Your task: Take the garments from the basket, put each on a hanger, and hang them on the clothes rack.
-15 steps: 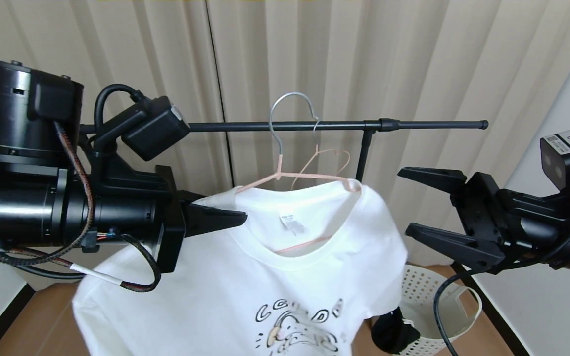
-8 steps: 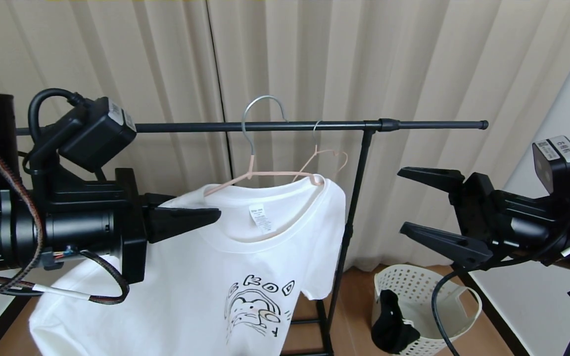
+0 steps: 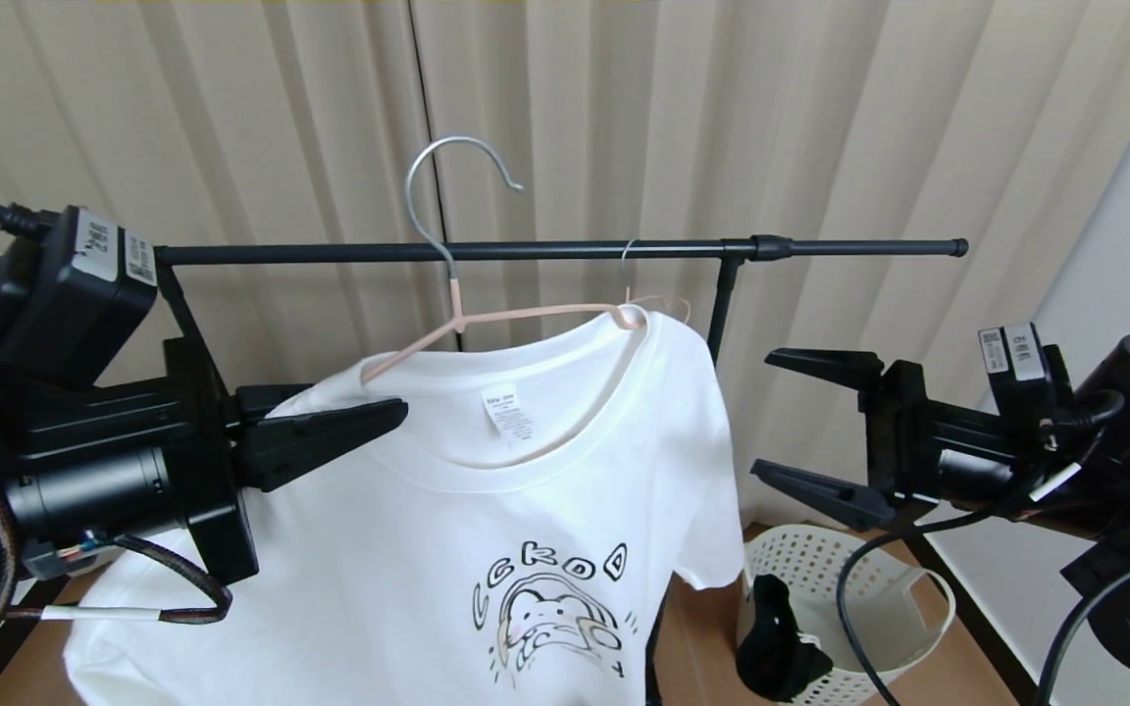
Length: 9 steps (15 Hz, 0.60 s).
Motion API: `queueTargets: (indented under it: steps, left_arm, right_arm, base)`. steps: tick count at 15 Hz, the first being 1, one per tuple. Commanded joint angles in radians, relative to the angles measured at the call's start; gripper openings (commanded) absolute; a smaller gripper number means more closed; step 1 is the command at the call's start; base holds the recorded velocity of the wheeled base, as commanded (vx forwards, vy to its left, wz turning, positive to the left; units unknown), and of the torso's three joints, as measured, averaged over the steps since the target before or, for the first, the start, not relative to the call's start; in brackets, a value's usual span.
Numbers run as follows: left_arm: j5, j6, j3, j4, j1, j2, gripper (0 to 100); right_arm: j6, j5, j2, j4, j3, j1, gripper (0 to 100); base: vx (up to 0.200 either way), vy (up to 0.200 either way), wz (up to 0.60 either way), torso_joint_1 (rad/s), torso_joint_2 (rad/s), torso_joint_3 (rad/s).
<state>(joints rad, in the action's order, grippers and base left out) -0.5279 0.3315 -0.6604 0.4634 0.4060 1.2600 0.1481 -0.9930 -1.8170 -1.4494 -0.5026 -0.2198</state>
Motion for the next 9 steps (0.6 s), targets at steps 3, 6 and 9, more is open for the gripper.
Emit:
queueTargets:
  steps: [3,6,9]
  left_arm:
    - [0.0,-0.002,0.038,0.057,-0.001,-0.014,0]
    - [0.0,-0.002,0.05,0.093,-0.001,-0.031,0]
    - [0.002,-0.002,0.048,0.093,-0.001,-0.044,0]
  right_arm:
    - [0.07,0.045,-0.093,0.0,-0.011,0.002,100]
    - [0.091,0.151,-0.165,0.001,-0.053,-0.016,100]
    - [0.091,0.169,-0.186,0.009,-0.063,-0.024,100]
  base:
    - [0.0,0.0,0.0,0.0,0.0,0.0]
    - [0.0,0.0,0.0,0.0,0.0,0.0]
    - [0.0,0.0,0.0,0.0,0.0,0.0]
